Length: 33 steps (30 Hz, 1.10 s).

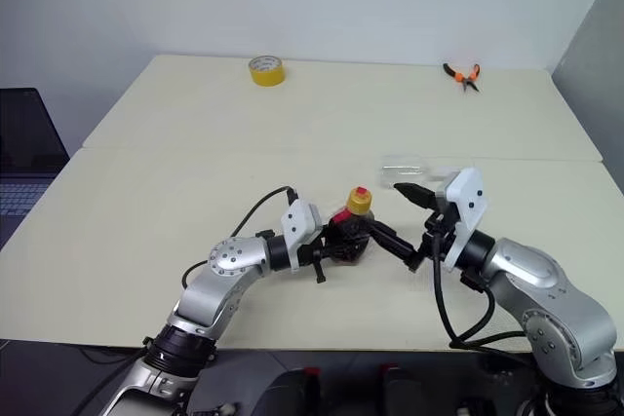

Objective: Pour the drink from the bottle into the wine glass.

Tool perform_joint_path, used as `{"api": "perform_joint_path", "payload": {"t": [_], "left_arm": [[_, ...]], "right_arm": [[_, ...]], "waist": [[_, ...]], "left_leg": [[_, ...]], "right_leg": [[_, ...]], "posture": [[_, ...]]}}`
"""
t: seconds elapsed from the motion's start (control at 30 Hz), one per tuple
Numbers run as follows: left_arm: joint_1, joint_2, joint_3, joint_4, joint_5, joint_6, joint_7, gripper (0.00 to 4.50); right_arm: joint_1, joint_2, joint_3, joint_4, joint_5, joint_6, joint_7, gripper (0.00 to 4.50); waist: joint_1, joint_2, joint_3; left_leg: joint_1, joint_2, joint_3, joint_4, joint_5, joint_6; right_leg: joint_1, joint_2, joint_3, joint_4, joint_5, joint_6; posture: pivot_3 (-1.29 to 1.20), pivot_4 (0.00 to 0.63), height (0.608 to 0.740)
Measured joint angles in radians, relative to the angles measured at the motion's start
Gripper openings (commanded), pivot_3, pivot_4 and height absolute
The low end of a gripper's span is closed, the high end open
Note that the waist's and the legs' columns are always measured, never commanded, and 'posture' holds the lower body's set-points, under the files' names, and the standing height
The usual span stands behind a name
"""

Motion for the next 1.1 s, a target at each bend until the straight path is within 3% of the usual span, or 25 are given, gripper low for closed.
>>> {"api": "perform_joint_path", "payload": {"t": [0.1, 0.33, 0.57, 0.87, 1.1], "left_arm": [[-0.001, -0.003, -0.002, 0.000, 0.000, 0.000, -0.003, 0.63], [-0.001, -0.002, -0.002, 0.000, 0.000, 0.000, -0.002, 0.63], [-0.001, -0.001, -0.003, 0.000, 0.001, 0.000, 0.000, 0.63], [0.001, 0.005, -0.001, 0.000, 0.001, -0.001, -0.004, 0.63], [0.001, 0.004, -0.001, 0.000, 0.001, -0.001, -0.005, 0.63]], "right_arm": [[-0.080, 0.063, 0.070, 0.007, -0.046, -0.002, -0.065, 4.50], [-0.103, 0.087, 0.123, 0.064, -0.138, -0.017, -0.103, 4.50], [-0.084, 0.063, 0.095, 0.075, -0.143, -0.035, -0.074, 4.50], [0.064, -0.042, -0.049, 0.047, -0.047, -0.033, 0.026, 4.50], [0.041, -0.053, -0.046, 0.018, 0.030, 0.003, 0.039, 4.50]], "waist": [[-0.001, 0.000, 0.000], [0.004, 0.000, 0.000], [0.004, 0.000, 0.000], [0.004, 0.000, 0.000], [0.000, 0.000, 0.000]], "left_leg": [[0.000, 0.000, 0.000, 0.000, 0.000, 0.000], [-0.001, -0.001, 0.000, 0.001, 0.000, 0.000], [-0.001, -0.001, 0.000, 0.000, 0.000, 0.000], [0.000, 0.000, 0.000, 0.000, 0.000, 0.000], [0.000, 0.000, 0.000, 0.000, 0.000, 0.000]], "right_leg": [[0.000, 0.000, 0.000, 0.000, 0.000, 0.000], [0.000, -0.001, 0.000, -0.001, 0.000, 0.000], [0.000, -0.001, 0.000, 0.000, 0.000, 0.000], [0.000, 0.000, 0.000, 0.000, 0.000, 0.000], [0.000, 0.000, 0.000, 0.000, 0.000, 0.000]], "posture": [[0.00, 0.150, 0.740], [0.00, 0.150, 0.740], [0.00, 0.150, 0.740], [0.00, 0.150, 0.740], [0.00, 0.150, 0.740]]}}
